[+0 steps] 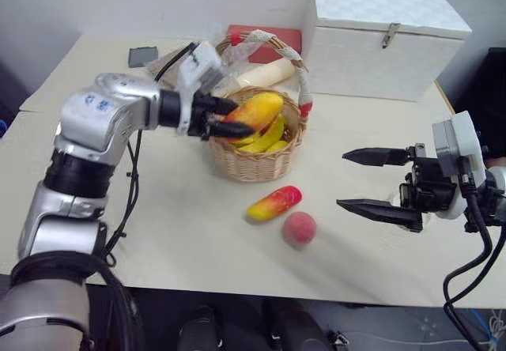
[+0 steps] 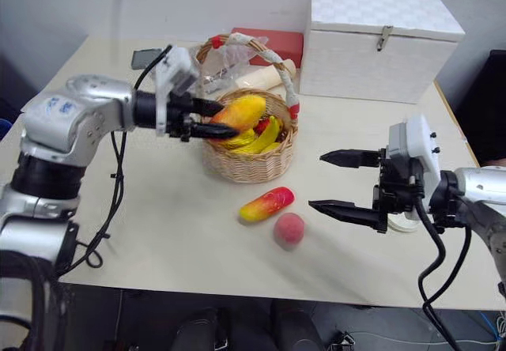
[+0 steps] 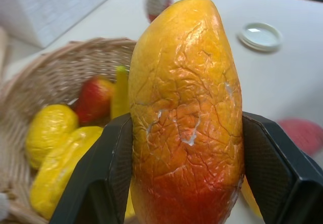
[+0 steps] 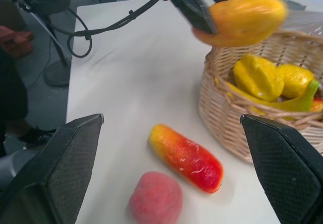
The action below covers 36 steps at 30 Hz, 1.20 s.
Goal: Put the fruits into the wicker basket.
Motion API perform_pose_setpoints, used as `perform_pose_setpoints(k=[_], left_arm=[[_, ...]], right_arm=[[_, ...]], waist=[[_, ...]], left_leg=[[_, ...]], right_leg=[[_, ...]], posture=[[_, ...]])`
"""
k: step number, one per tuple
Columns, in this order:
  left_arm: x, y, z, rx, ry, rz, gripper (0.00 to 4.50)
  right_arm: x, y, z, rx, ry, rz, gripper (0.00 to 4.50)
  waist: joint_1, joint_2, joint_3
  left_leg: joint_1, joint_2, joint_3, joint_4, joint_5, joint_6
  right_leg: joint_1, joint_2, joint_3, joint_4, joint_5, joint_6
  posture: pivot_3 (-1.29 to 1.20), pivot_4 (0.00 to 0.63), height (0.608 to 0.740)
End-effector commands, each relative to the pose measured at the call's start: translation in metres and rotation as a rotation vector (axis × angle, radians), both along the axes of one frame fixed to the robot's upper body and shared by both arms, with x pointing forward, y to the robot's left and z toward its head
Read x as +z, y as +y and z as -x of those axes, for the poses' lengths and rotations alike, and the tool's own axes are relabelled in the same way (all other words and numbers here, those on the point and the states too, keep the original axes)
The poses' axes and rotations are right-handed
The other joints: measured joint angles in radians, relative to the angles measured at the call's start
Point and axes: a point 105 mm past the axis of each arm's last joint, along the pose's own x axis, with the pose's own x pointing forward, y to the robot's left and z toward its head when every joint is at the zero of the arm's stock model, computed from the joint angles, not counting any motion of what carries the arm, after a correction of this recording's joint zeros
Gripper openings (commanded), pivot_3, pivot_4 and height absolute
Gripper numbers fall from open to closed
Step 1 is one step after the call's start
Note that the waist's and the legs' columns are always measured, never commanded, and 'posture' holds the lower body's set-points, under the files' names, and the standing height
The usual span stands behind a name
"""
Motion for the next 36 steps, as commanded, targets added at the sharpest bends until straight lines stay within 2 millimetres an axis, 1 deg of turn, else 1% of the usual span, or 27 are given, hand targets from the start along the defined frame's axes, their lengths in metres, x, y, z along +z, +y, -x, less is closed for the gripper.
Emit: perform_pose_setpoints(k=[1, 2, 5, 7, 8, 10, 11, 12, 15, 18, 19, 20, 22, 24, 27, 29, 32, 36], left_arm=[[0.003, -0.005, -0.014, 0.067, -0.042, -0.02, 2.66], [0.0, -0.005, -0.015, 0.075, -0.02, -0.031, 2.66], [-0.01, -0.001, -0.017, 0.078, -0.042, -0.129, 2.66], [-0.012, 0.002, -0.021, 0.1, -0.056, -0.155, 3.39], [-0.013, 0.004, -0.024, 0.116, -0.064, -0.163, 3.61], [-0.01, 0.008, -0.027, 0.135, -0.077, -0.148, 4.29], [-0.009, 0.009, -0.027, 0.137, -0.078, -0.138, 4.46], [-0.005, 0.007, -0.025, 0.116, -0.08, -0.112, 4.46], [0.01, 0.003, -0.009, 0.011, -0.061, 0.006, 4.46], [0.035, 0.01, 0.023, -0.189, -0.096, 0.145, 4.46], [0.039, 0.013, 0.034, -0.248, -0.113, 0.164, 4.46], [0.041, 0.015, 0.04, -0.28, -0.123, 0.17, 4.46], [0.036, 0.035, 0.06, -0.37, -0.149, 0.119, 4.46], [0.022, 0.057, 0.074, -0.403, -0.145, 0.024, 4.46], [0.0, 0.084, 0.088, -0.401, -0.119, -0.129, 4.46], [-0.014, 0.099, 0.093, -0.39, -0.125, -0.229, 4.46], [-0.025, 0.106, 0.096, -0.356, -0.122, -0.249, 4.46], [-0.035, 0.1, 0.103, -0.353, -0.113, -0.226, 4.46]], right_arm=[[0.015, 0.0, -0.007, -0.036, -0.097, -0.023, 4.5], [0.016, 0.0, -0.008, -0.044, -0.107, -0.028, 4.5], [0.019, -0.001, -0.014, -0.073, -0.134, -0.035, 4.5], [0.02, -0.002, -0.015, -0.075, -0.138, -0.044, 4.5], [0.02, -0.001, -0.015, -0.073, -0.139, -0.046, 4.5], [0.019, 0.0, -0.015, -0.069, -0.137, -0.045, 4.5], [0.019, 0.0, -0.015, -0.067, -0.135, -0.045, 4.5], [0.019, 0.0, -0.015, -0.065, -0.133, -0.043, 4.5], [0.018, 0.0, -0.015, -0.064, -0.13, -0.04, 4.5], [0.015, 0.0, -0.015, -0.06, -0.124, -0.009, 4.5], [0.014, -0.001, -0.015, -0.06, -0.122, 0.001, 4.5], [0.014, -0.001, -0.015, -0.06, -0.121, 0.006, 4.5], [0.012, -0.01, -0.013, -0.072, -0.097, 0.019, 4.5], [0.007, -0.023, -0.011, -0.101, -0.066, 0.04, 4.5], [-0.005, -0.039, -0.011, -0.142, -0.052, 0.109, 4.5], [-0.013, -0.042, -0.012, -0.145, -0.058, 0.16, 4.5], [-0.021, -0.035, -0.018, -0.123, -0.077, 0.196, 4.5], [-0.033, -0.016, -0.029, -0.06, -0.106, 0.265, 4.5]], waist=[[-0.001, 0.0, 0.0], [-0.004, 0.0, 0.0], [-0.007, 0.0, 0.0], [-0.005, 0.0, 0.0], [-0.004, 0.0, 0.0], [-0.003, 0.0, 0.0], [-0.003, 0.0, 0.0], [-0.002, 0.0, 0.0], [-0.003, 0.0, 0.0], [-0.007, 0.0, 0.0], [-0.008, 0.0, 0.0], [-0.008, 0.0, 0.0], [-0.008, 0.0, 0.0], [-0.008, 0.001, 0.0], [-0.006, 0.0, 0.0], [-0.006, 0.0, 0.0], [-0.005, 0.0, 0.0], [-0.006, 0.0, 0.0]], left_leg=[[0.0, 0.0, 0.0, 0.0, 0.0, 0.0], [0.0, 0.0, 0.0, -0.001, 0.0, -0.001], [0.001, 0.0, 0.002, -0.004, 0.002, -0.003], [0.002, 0.0, 0.002, -0.005, 0.002, -0.004], [0.002, 0.0, 0.002, -0.006, 0.002, -0.004], [0.001, 0.0, 0.002, -0.006, 0.002, -0.004], [0.001, 0.0, 0.002, -0.005, 0.002, -0.004], [0.001, 0.0, 0.002, -0.005, 0.002, -0.004], [0.001, 0.0, 0.002, -0.005, 0.002, -0.004], [0.001, 0.0, 0.002, -0.005, 0.002, -0.004], [0.001, 0.001, 0.002, -0.006, 0.002, -0.005], [0.002, 0.001, 0.002, -0.005, 0.002, -0.005], [0.002, 0.001, 0.002, -0.005, 0.002, -0.006], [0.004, 0.001, 0.002, -0.006, 0.002, -0.006], [0.005, 0.001, 0.002, -0.005, 0.002, -0.006], [0.004, 0.001, 0.002, -0.004, 0.002, -0.005], [0.004, 0.001, 0.001, -0.004, 0.001, -0.003], [0.004, 0.001, 0.001, -0.004, 0.0, -0.002]], right_leg=[[0.0, 0.0, 0.0, 0.0, 0.0, 0.0], [0.0, 0.0, 0.0, 0.0, 0.0, 0.0], [-0.002, 0.001, 0.002, 0.0, 0.0, 0.0], [-0.003, 0.001, 0.003, 0.001, -0.001, -0.001], [-0.003, 0.001, 0.003, 0.001, -0.001, -0.002], [-0.003, 0.001, 0.003, 0.001, -0.001, -0.002], [-0.003, 0.001, 0.003, 0.001, -0.001, -0.002], [-0.003, 0.001, 0.003, 0.001, -0.001, -0.002], [-0.003, 0.001, 0.003, 0.001, -0.001, -0.002], [-0.003, 0.001, 0.002, 0.002, -0.001, -0.002], [-0.003, 0.001, 0.003, 0.002, -0.001, -0.002], [-0.003, 0.001, 0.002, 0.002, -0.001, -0.002], [-0.003, 0.001, 0.001, 0.003, -0.001, -0.003], [-0.002, 0.001, 0.002, 0.003, -0.002, -0.003], [-0.001, 0.001, 0.001, 0.003, -0.002, -0.003], [0.0, 0.001, 0.001, 0.002, -0.002, -0.003], [0.001, 0.0, 0.001, 0.001, -0.002, -0.003], [0.0, 0.0, 0.001, 0.001, -0.002, -0.003]], posture=[[0.0, 0.15, 0.74], [0.0, 0.15, 0.74], [0.0, 0.15, 0.74], [0.0, 0.15, 0.74], [0.0, 0.15, 0.74], [0.0, 0.15, 0.74], [0.0, 0.15, 0.74], [0.0, 0.15, 0.74], [0.0, 0.15, 0.74], [0.0, 0.15, 0.74], [0.0, 0.15, 0.74], [0.0, 0.15, 0.74], [0.0, 0.15, 0.74], [0.0, 0.15, 0.74], [0.0, 0.15, 0.74], [0.0, 0.15, 0.74], [0.0, 0.15, 0.74], [0.0, 0.15, 0.74]])
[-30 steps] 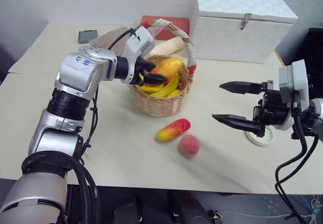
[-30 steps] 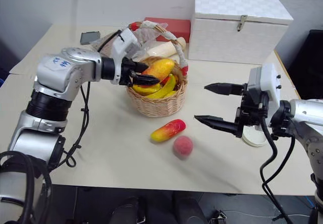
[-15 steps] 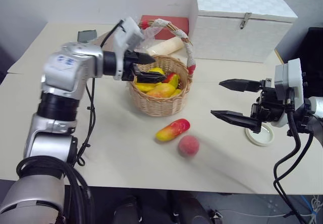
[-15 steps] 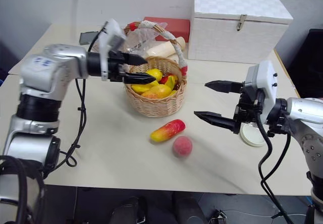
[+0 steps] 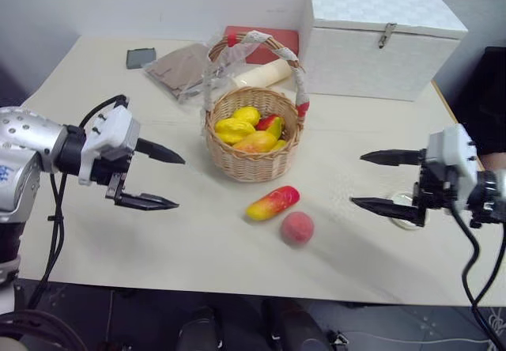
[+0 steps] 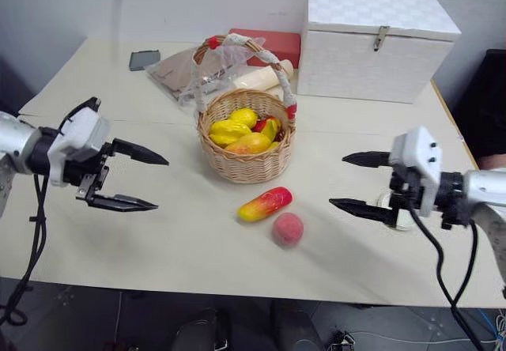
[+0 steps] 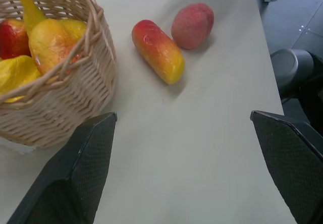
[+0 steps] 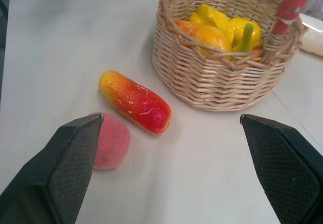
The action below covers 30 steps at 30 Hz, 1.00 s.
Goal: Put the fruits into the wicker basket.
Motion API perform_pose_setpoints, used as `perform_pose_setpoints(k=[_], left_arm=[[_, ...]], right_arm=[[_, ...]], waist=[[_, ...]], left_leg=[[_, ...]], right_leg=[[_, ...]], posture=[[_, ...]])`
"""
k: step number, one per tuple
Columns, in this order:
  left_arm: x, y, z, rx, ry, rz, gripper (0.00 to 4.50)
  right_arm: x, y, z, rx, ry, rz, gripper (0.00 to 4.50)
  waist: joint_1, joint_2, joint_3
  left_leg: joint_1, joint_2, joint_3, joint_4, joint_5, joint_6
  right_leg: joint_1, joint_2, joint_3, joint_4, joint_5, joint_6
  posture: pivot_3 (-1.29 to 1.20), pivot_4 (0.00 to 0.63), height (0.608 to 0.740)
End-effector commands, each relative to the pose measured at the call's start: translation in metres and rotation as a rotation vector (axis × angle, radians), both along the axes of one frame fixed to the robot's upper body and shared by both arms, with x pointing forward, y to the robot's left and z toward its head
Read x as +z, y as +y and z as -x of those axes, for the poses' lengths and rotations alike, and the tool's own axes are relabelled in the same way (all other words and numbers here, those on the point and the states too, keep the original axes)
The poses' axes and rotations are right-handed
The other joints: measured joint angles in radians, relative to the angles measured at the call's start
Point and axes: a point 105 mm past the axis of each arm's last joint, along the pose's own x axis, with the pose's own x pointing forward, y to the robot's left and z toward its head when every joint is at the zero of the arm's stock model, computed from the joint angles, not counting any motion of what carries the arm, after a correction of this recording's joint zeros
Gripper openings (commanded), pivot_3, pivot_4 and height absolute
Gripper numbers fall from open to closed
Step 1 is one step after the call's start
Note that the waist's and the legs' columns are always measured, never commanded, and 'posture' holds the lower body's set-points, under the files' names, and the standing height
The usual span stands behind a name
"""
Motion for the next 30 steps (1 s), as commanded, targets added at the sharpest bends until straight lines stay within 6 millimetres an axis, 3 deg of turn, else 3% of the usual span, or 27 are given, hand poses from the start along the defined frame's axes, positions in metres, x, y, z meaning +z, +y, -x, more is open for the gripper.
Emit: perform_pose_setpoints(k=[1, 3, 8, 18, 26, 29, 30], left_arm=[[0.007, -0.007, 0.006, -0.011, -0.067, 0.013, 4.46], [0.005, -0.011, 0.007, -0.005, -0.069, 0.027, 4.46], [0.003, -0.022, 0.008, -0.01, -0.072, 0.067, 4.46], [0.002, -0.039, 0.013, -0.079, -0.052, 0.095, 4.46], [0.009, -0.041, 0.01, -0.103, -0.059, 0.083, 4.46], [0.009, -0.04, 0.01, -0.105, -0.06, 0.084, 4.5], [0.009, -0.04, 0.01, -0.105, -0.06, 0.084, 4.5]], right_arm=[[-0.005, 0.013, -0.007, 0.05, -0.033, 0.057, 4.5], [-0.012, 0.018, -0.008, 0.085, -0.018, 0.099, 4.5], [-0.033, 0.019, 0.018, 0.188, 0.11, 0.124, 4.5], [-0.086, 0.045, 0.005, 0.136, 0.106, 0.064, 4.5], [-0.111, 0.057, -0.006, 0.088, 0.125, 0.002, 4.5], [-0.111, 0.06, -0.006, 0.091, 0.125, -0.026, 3.94], [-0.11, 0.059, -0.005, 0.095, 0.124, -0.032, 3.57]], waist=[[0.0, 0.0, 0.0], [-0.001, 0.0, 0.0], [0.007, 0.0, 0.0], [-0.005, -0.001, 0.0], [-0.001, -0.001, 0.0], [-0.001, -0.001, 0.0], [-0.001, -0.001, 0.0]], left_leg=[[0.0, 0.0, 0.0, 0.0, 0.0, 0.0], [0.0, 0.0, 0.0, -0.001, 0.0, 0.0], [-0.002, 0.0, 0.0, -0.002, 0.0, 0.0], [0.0, 0.0, 0.0, 0.001, 0.0, -0.001], [0.0, 0.0, 0.001, 0.001, 0.0, -0.001], [0.0, 0.0, 0.001, 0.001, 0.0, -0.001], [0.0, 0.0, 0.001, 0.001, 0.0, -0.001]], right_leg=[[0.0, 0.0, 0.0, 0.0, 0.0, 0.0], [-0.001, 0.0, 0.0, 0.0, 0.0, 0.0], [-0.002, 0.0, -0.001, -0.001, -0.001, 0.0], [0.0, 0.001, 0.0, 0.002, 0.0, 0.0], [0.0, 0.001, 0.0, 0.001, 0.0, 0.0], [0.0, 0.001, 0.0, 0.002, 0.0, 0.0], [0.0, 0.001, 0.0, 0.002, 0.0, 0.0]], posture=[[0.0, 0.15, 0.74], [0.0, 0.15, 0.74], [0.0, 0.15, 0.74], [0.0, 0.15, 0.74], [0.0, 0.15, 0.74], [0.0, 0.15, 0.74], [0.0, 0.15, 0.74]])
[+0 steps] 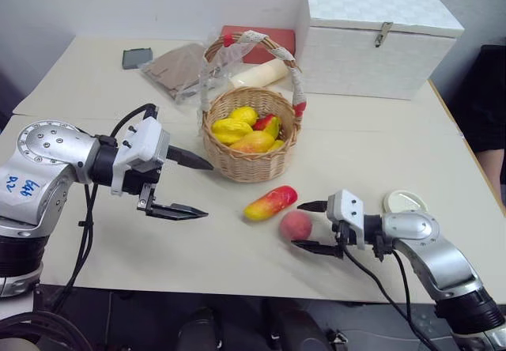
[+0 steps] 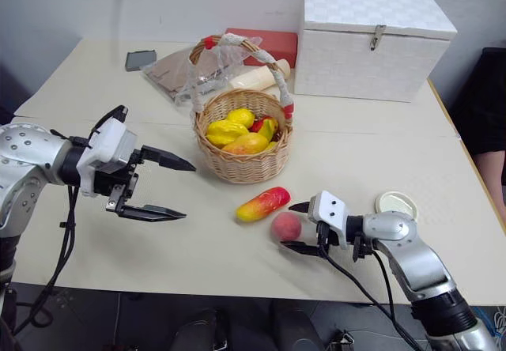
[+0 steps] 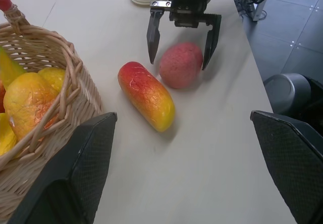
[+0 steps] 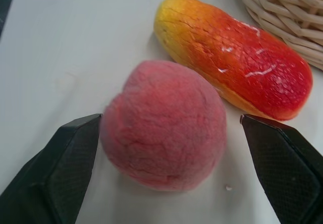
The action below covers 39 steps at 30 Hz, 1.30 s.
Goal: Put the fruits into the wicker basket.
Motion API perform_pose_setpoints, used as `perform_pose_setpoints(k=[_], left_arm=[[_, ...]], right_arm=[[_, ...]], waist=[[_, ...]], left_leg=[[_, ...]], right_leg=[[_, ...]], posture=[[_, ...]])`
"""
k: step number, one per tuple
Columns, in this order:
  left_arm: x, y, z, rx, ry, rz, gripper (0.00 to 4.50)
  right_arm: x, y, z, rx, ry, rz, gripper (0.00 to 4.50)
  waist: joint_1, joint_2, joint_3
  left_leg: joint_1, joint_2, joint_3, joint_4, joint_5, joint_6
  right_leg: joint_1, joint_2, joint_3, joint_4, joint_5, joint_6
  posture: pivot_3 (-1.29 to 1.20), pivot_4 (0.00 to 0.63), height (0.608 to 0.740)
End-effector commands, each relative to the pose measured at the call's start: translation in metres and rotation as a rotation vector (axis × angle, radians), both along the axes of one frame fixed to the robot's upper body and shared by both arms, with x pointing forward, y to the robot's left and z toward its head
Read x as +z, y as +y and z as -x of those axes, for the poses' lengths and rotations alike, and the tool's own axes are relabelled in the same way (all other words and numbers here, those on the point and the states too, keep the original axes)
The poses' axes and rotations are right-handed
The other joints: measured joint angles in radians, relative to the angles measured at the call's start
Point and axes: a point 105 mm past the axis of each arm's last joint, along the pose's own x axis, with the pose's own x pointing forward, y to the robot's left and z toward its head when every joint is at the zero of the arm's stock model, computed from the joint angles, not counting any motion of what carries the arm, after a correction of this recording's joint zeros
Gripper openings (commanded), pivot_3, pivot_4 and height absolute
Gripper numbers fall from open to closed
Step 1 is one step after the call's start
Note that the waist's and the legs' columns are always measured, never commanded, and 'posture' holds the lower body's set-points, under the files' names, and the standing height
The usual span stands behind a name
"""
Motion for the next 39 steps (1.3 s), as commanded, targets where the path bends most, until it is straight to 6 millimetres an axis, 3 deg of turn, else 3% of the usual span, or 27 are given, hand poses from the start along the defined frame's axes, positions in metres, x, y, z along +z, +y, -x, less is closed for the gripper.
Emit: perform_pose_setpoints(k=[1, 4, 7, 9, 13, 15, 18, 20, 26, 27, 32, 39], left_arm=[[0.008, -0.003, 0.003, -0.028, -0.032, 0.008, 4.5], [0.01, -0.004, 0.001, -0.022, -0.042, 0.033, 4.5], [0.014, -0.006, -0.003, 0.0, -0.055, 0.073, 4.5], [0.02, -0.005, -0.008, 0.049, -0.061, 0.13, 4.5], [0.03, 0.003, -0.015, 0.14, -0.063, 0.215, 4.5], [0.031, 0.004, -0.017, 0.163, -0.066, 0.229, 4.5], [0.031, 0.012, -0.019, 0.215, -0.077, 0.24, 4.5], [0.031, 0.014, -0.019, 0.23, -0.084, 0.245, 4.5], [0.032, 0.012, -0.017, 0.239, -0.097, 0.253, 4.5], [0.032, 0.012, -0.016, 0.239, -0.097, 0.254, 4.5], [0.028, 0.012, -0.015, 0.243, -0.089, 0.248, 4.5], [0.028, 0.011, -0.022, 0.243, -0.087, 0.26, 4.5]], right_arm=[[0.008, 0.002, 0.005, 0.029, -0.025, -0.031, 3.29], [0.026, 0.002, 0.017, 0.076, -0.01, -0.101, 2.58], [0.054, 0.004, 0.021, 0.091, 0.02, -0.223, 2.53], [0.086, 0.011, 0.007, 0.057, 0.006, -0.321, 2.53], [0.125, 0.035, -0.022, 0.022, -0.056, -0.364, 2.53], [0.133, 0.041, -0.03, 0.01, -0.07, -0.361, 2.53], [0.143, 0.063, -0.066, -0.083, -0.14, -0.313, 2.53], [0.143, 0.073, -0.08, -0.109, -0.156, -0.291, 2.53], [0.137, 0.082, -0.106, -0.153, -0.185, -0.256, 2.53], [0.139, 0.083, -0.109, -0.163, -0.183, -0.266, 2.87], [0.165, 0.081, -0.081, -0.037, -0.129, -0.376, 4.46], [0.17, 0.063, -0.032, 0.069, -0.06, -0.456, 4.46]], waist=[[0.001, 0.0, 0.0], [0.003, 0.0, 0.0], [0.002, 0.0, 0.0], [-0.004, 0.0, 0.0], [-0.022, 0.0, 0.0], [-0.023, 0.0, 0.0], [-0.028, 0.0, 0.0], [-0.027, 0.0, 0.0], [-0.024, 0.0, 0.0], [-0.024, 0.0, 0.0], [-0.024, 0.0, 0.0], [-0.023, 0.0, 0.0]], left_leg=[[0.0, 0.0, 0.0, 0.0, 0.0, 0.0], [0.0, 0.0, 0.0, 0.0, 0.0, 0.0], [0.0, 0.0, 0.0, 0.0, 0.0, 0.0], [0.0, 0.0, 0.0, 0.001, 0.0, 0.0], [0.001, 0.001, -0.001, 0.001, 0.001, -0.001], [0.001, 0.001, -0.001, 0.0, 0.001, -0.001], [0.0, 0.001, -0.001, -0.001, 0.001, -0.002], [-0.002, 0.001, 0.001, -0.001, 0.001, -0.002], [-0.003, 0.001, 0.001, -0.002, 0.001, -0.002], [-0.004, 0.001, 0.001, -0.002, 0.001, -0.002], [-0.003, 0.001, 0.0, -0.002, 0.001, -0.002], [-0.003, 0.001, 0.0, -0.002, 0.001, -0.002]], right_leg=[[0.0, 0.0, 0.0, 0.0, 0.0, 0.0], [0.0, 0.0, 0.0, 0.0, 0.0, 0.0], [0.001, 0.0, 0.0, 0.0, 0.0, 0.0], [0.001, 0.0, 0.0, 0.001, 0.0, 0.0], [-0.001, 0.0, 0.0, 0.004, 0.001, -0.001], [-0.001, 0.001, -0.001, 0.004, 0.0, -0.002], [-0.002, 0.001, -0.001, 0.003, -0.001, -0.003], [-0.004, 0.001, 0.001, 0.004, 0.0, -0.003], [-0.005, 0.0, 0.0, 0.001, -0.001, -0.003], [-0.005, 0.0, 0.0, 0.001, -0.001, -0.003], [-0.005, 0.0, -0.001, 0.002, -0.001, -0.003], [-0.004, 0.0, -0.001, 0.002, -0.001, -0.003]], posture=[[0.0, 0.15, 0.74], [0.0, 0.15, 0.74], [0.0, 0.15, 0.74], [0.0, 0.15, 0.74], [0.0, 0.15, 0.74], [0.0, 0.15, 0.74], [0.0, 0.15, 0.74], [0.0, 0.15, 0.74], [0.0, 0.15, 0.74], [0.0, 0.15, 0.74], [0.0, 0.15, 0.74], [0.0, 0.15, 0.74]])
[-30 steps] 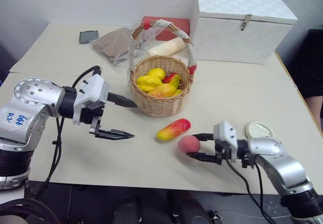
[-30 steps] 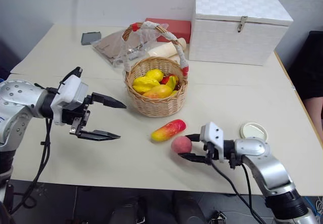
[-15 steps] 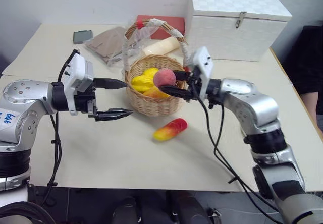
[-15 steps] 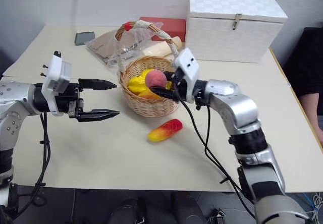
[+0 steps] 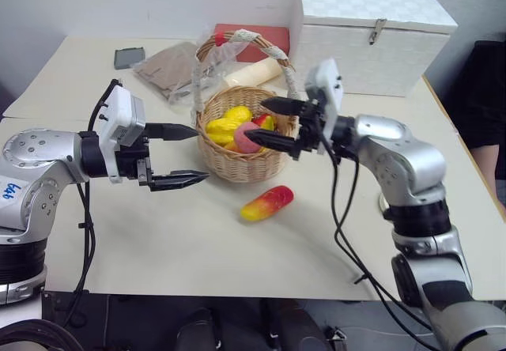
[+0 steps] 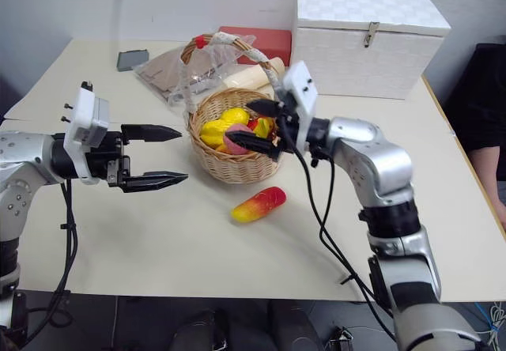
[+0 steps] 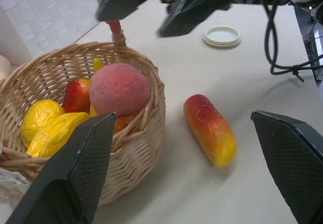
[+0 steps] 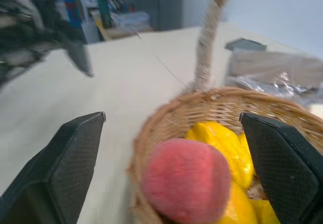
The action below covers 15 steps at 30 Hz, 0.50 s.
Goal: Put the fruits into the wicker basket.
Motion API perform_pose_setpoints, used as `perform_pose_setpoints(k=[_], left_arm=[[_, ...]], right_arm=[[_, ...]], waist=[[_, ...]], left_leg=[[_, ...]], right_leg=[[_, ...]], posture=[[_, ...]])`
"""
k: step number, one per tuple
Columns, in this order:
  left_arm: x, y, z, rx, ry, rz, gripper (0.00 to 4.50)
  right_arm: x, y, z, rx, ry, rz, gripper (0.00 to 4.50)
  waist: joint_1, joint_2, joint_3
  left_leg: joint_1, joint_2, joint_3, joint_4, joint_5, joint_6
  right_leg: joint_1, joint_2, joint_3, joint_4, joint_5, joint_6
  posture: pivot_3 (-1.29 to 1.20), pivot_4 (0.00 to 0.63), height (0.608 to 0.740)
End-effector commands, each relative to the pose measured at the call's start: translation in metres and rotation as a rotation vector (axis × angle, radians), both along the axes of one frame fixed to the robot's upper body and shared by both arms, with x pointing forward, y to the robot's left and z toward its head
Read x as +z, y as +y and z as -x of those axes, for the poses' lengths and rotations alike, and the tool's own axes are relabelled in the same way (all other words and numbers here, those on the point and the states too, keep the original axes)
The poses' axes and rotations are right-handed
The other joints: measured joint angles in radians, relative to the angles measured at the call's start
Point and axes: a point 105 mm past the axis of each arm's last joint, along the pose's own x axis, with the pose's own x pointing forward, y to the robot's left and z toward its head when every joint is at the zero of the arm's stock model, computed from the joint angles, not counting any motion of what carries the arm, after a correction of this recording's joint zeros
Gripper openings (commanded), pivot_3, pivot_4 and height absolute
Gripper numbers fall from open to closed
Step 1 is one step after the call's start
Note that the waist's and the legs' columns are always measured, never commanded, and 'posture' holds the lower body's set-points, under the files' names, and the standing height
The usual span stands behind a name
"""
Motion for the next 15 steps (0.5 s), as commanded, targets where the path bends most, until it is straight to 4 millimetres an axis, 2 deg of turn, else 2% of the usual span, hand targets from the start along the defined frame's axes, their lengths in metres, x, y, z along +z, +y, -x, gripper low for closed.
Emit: perform_pose_setpoints(k=[1, 4, 8, 10, 12, 15], left_arm=[[0.009, -0.002, -0.001, -0.015, -0.046, 0.004, 4.5], [0.01, -0.003, -0.002, -0.03, -0.047, 0.001, 4.5], [0.009, -0.001, -0.001, -0.06, -0.04, -0.032, 4.5], [0.01, 0.001, 0.0, -0.073, -0.035, -0.046, 4.5], [0.009, 0.001, 0.002, -0.097, -0.025, -0.066, 4.5], [0.004, 0.0, 0.006, -0.134, -0.011, -0.105, 4.5]], right_arm=[[0.018, -0.015, 0.028, 0.041, -0.043, -0.039, 4.46], [0.006, -0.053, 0.048, -0.015, -0.069, 0.074, 4.46], [-0.03, -0.108, 0.085, -0.041, -0.089, 0.377, 4.46], [-0.04, -0.126, 0.098, -0.044, -0.084, 0.466, 4.46], [-0.043, -0.137, 0.105, -0.051, -0.083, 0.51, 4.46], [-0.045, -0.136, 0.102, -0.058, -0.106, 0.509, 4.46]], waist=[[0.0, 0.0, 0.0], [0.007, 0.0, 0.0], [0.026, 0.0, 0.0], [0.025, 0.0, 0.0], [0.02, 0.0, 0.0], [0.008, 0.0, 0.0]], left_leg=[[0.0, 0.0, 0.0, 0.0, 0.0, 0.0], [0.0, 0.0, 0.0, 0.0, 0.0, 0.0], [0.0, 0.0, -0.002, -0.002, -0.001, 0.0], [0.0, -0.001, -0.002, -0.003, -0.002, 0.001], [0.0, 0.0, -0.001, -0.002, -0.002, 0.001], [0.003, 0.0, -0.001, -0.001, -0.002, 0.002]], right_leg=[[0.0, 0.0, 0.0, 0.0, 0.0, 0.0], [0.0, 0.0, 0.0, 0.0, 0.0, 0.0], [0.003, 0.0, -0.002, -0.008, 0.0, 0.001], [0.004, 0.0, -0.002, -0.01, 0.0, 0.001], [0.004, 0.0, 0.0, -0.01, 0.0, 0.002], [0.007, 0.0, 0.0, -0.009, 0.001, 0.004]], posture=[[0.0, 0.15, 0.74], [0.0, 0.15, 0.74], [0.0, 0.15, 0.74], [0.0, 0.15, 0.74], [0.0, 0.15, 0.74], [0.0, 0.15, 0.74]])
